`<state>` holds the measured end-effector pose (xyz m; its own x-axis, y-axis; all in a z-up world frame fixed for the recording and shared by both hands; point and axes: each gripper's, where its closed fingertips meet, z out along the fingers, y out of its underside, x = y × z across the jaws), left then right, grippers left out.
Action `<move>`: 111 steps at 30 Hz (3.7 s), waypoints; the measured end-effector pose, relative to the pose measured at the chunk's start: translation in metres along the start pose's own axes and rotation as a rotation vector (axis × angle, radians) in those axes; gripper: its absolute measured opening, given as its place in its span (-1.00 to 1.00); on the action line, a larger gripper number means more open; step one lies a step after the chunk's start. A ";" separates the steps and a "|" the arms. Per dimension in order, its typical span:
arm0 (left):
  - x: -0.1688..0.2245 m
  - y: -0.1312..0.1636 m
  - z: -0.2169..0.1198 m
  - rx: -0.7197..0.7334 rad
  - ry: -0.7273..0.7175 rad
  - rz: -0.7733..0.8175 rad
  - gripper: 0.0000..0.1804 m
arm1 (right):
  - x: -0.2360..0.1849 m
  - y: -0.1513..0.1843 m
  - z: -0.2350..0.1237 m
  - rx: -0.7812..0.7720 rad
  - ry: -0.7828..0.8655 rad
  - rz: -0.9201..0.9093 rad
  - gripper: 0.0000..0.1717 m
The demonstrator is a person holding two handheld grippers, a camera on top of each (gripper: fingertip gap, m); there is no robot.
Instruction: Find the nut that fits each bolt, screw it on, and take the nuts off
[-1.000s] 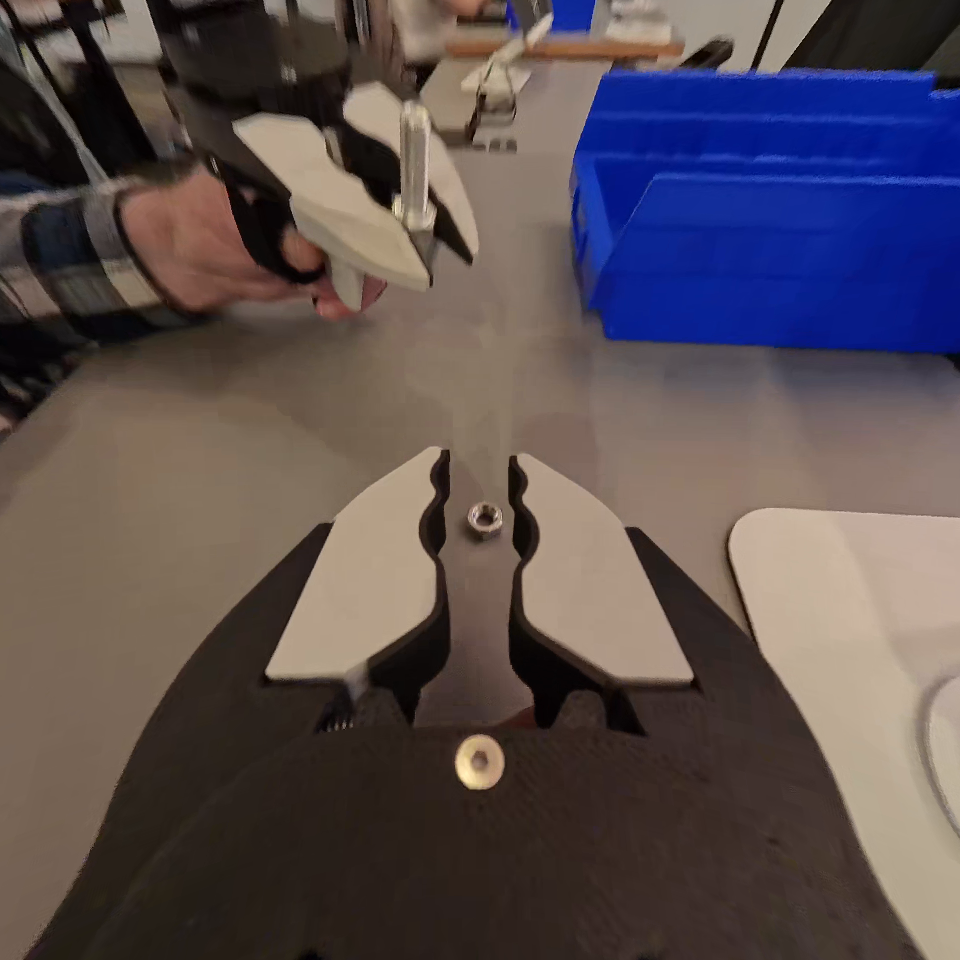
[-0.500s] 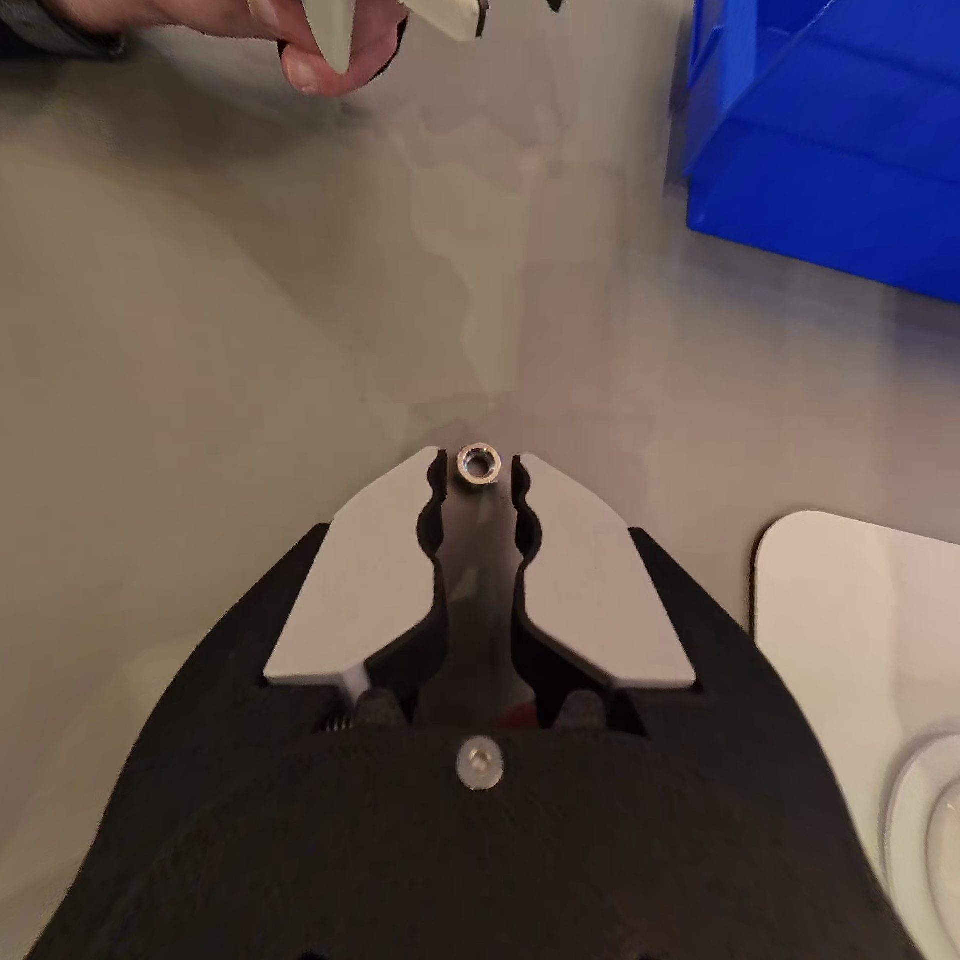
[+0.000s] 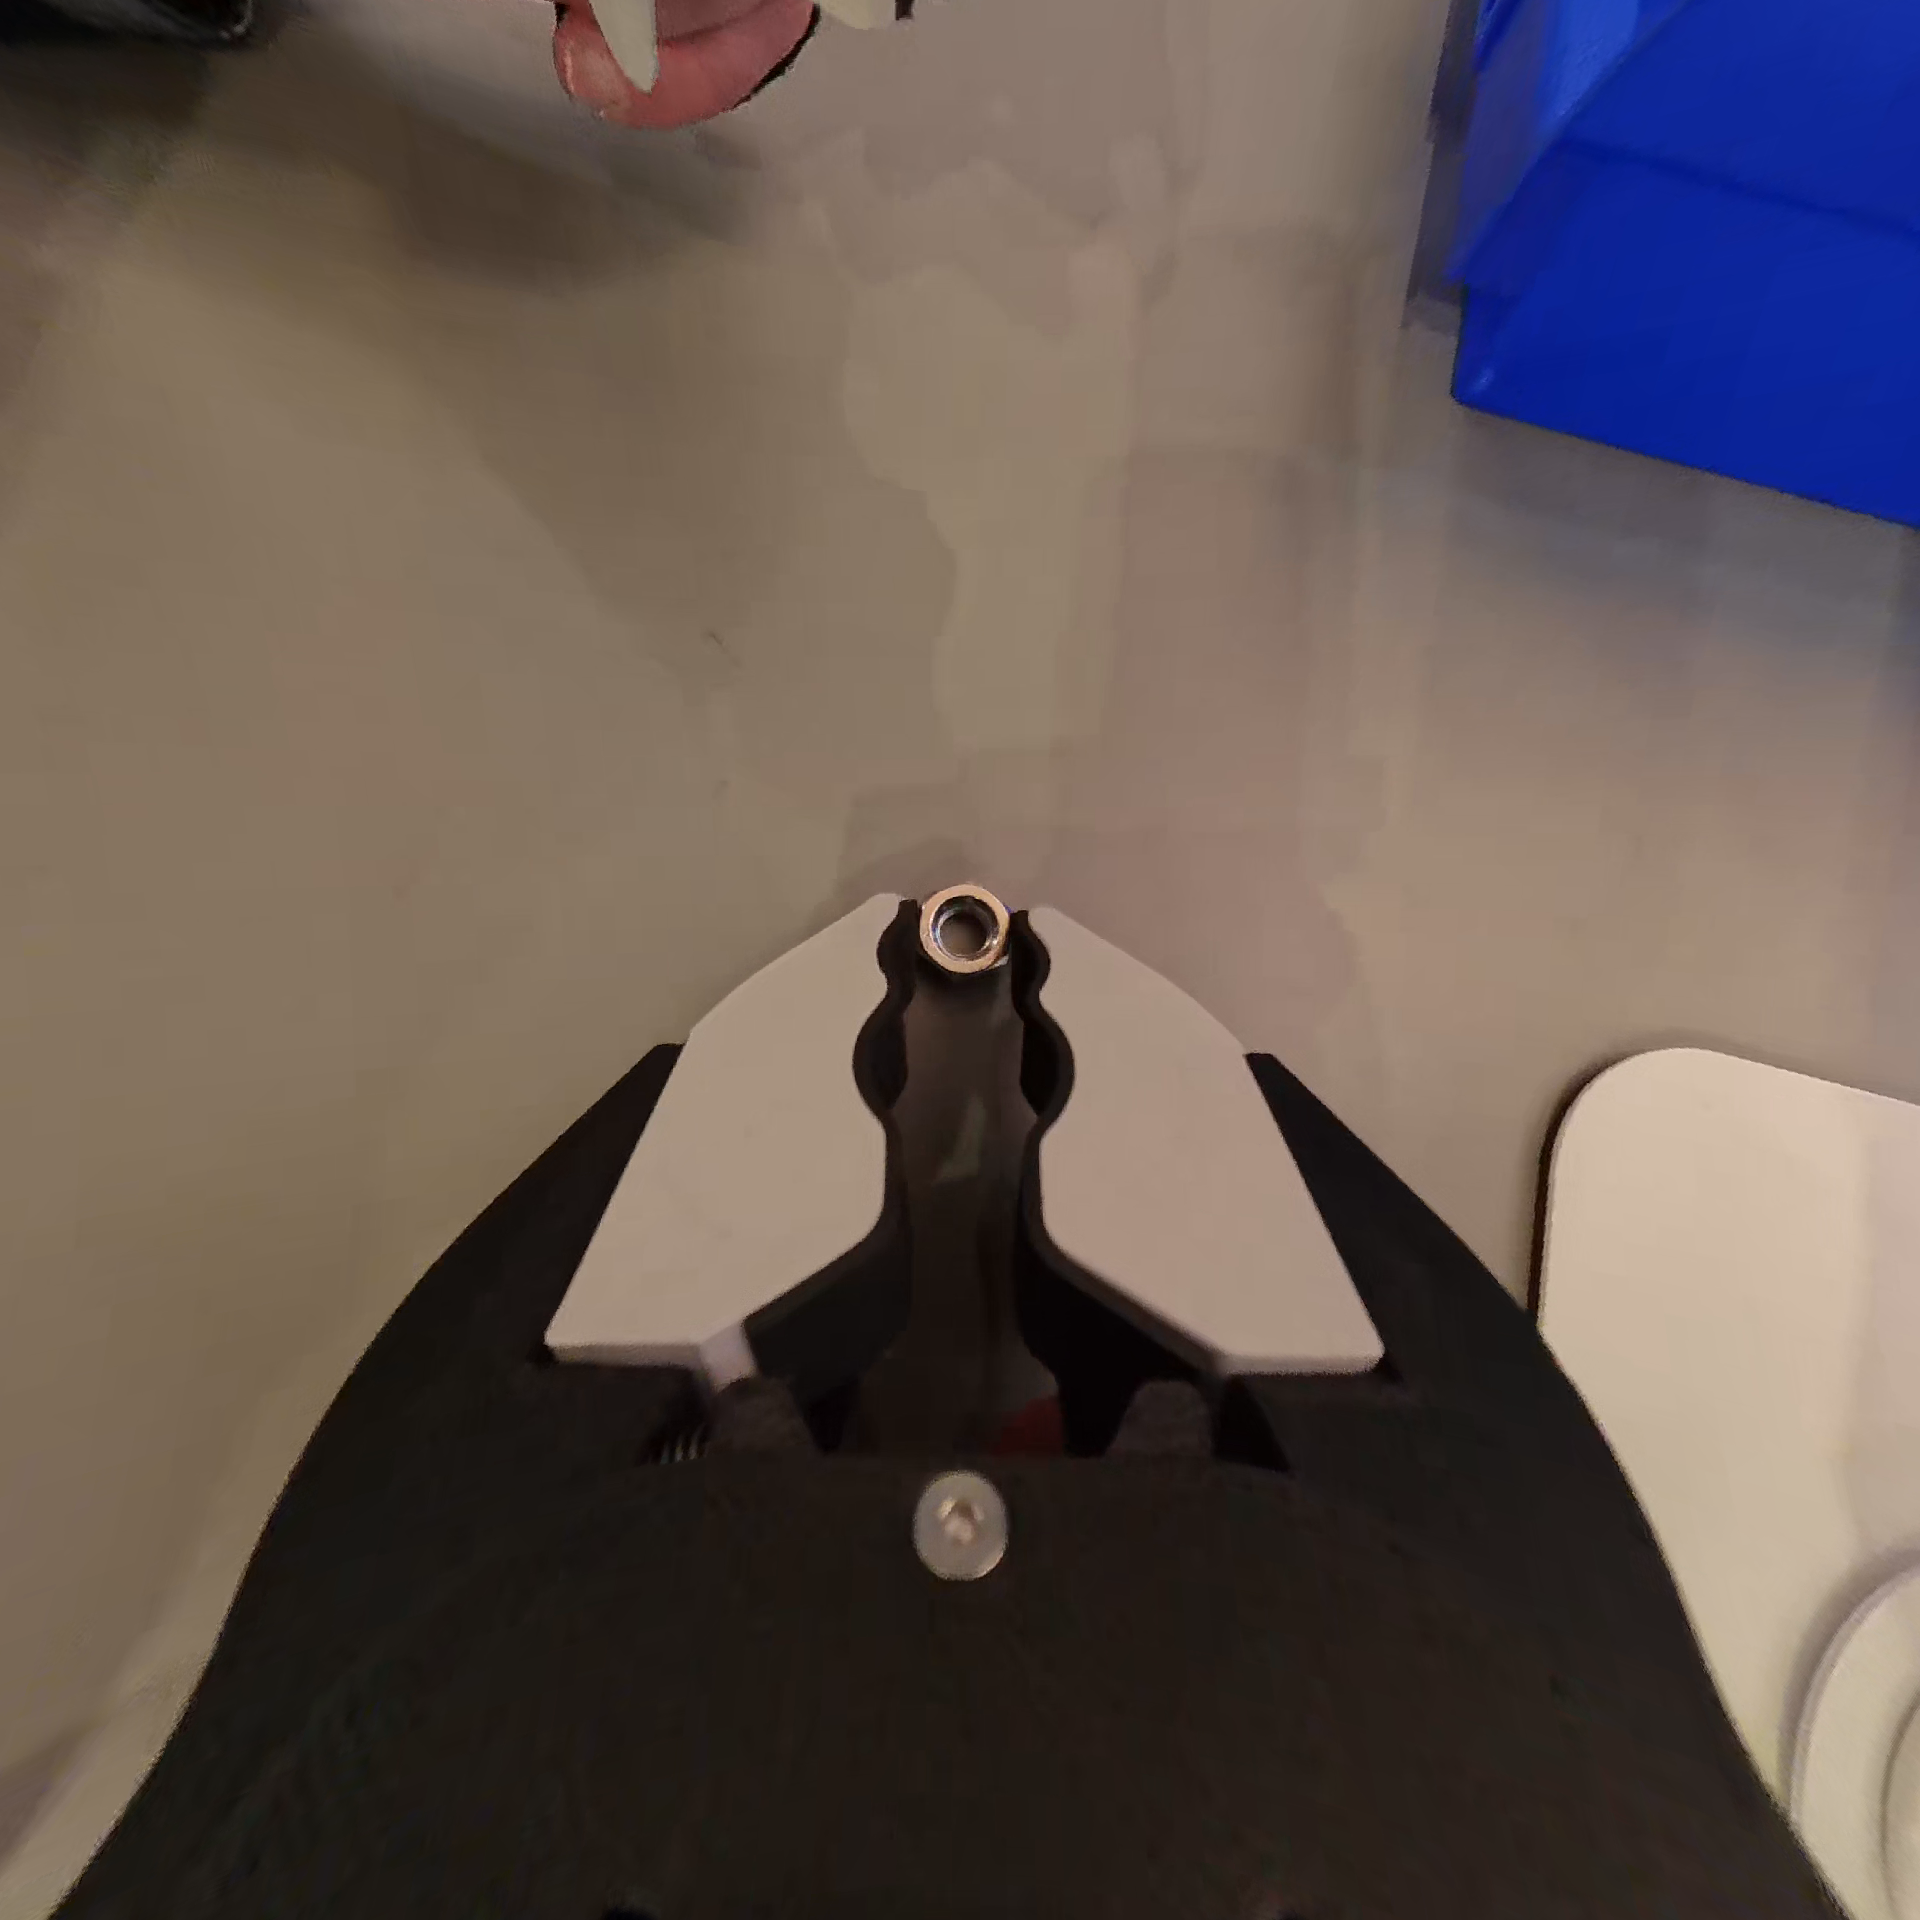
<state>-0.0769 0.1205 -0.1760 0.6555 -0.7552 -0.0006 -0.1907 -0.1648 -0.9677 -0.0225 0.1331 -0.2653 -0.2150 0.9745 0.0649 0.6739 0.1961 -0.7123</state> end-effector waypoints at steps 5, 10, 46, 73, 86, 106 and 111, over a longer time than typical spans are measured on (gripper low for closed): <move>-0.001 0.001 0.000 0.000 0.000 -0.007 -0.80 | -0.001 0.000 0.000 -0.002 -0.010 0.003 -0.79; 0.001 0.002 0.002 -0.009 0.003 0.002 -0.80 | -0.003 0.001 0.002 -0.024 -0.051 0.012 -0.79; -0.008 -0.003 0.005 0.033 0.019 0.183 -0.80 | 0.000 -0.156 -0.053 0.366 -0.116 -0.279 -0.80; -0.034 0.009 0.010 -0.066 -0.179 0.222 -0.80 | 0.019 -0.143 -0.032 0.291 -0.025 -0.191 -0.79; -0.058 0.017 0.005 -0.127 -0.327 0.216 -0.80 | 0.038 -0.145 -0.019 0.348 0.029 0.031 -0.79; -0.067 0.022 0.002 -0.142 -0.359 0.171 -0.80 | 0.047 -0.145 -0.010 0.353 0.091 0.201 -0.78; -0.067 0.022 0.002 -0.140 -0.354 0.162 -0.80 | 0.045 -0.145 -0.009 0.351 0.088 0.193 -0.74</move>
<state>-0.1237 0.1691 -0.1977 0.8151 -0.5175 -0.2603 -0.3936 -0.1650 -0.9044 -0.1234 0.1499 -0.1527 -0.0364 0.9983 -0.0445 0.4106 -0.0257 -0.9115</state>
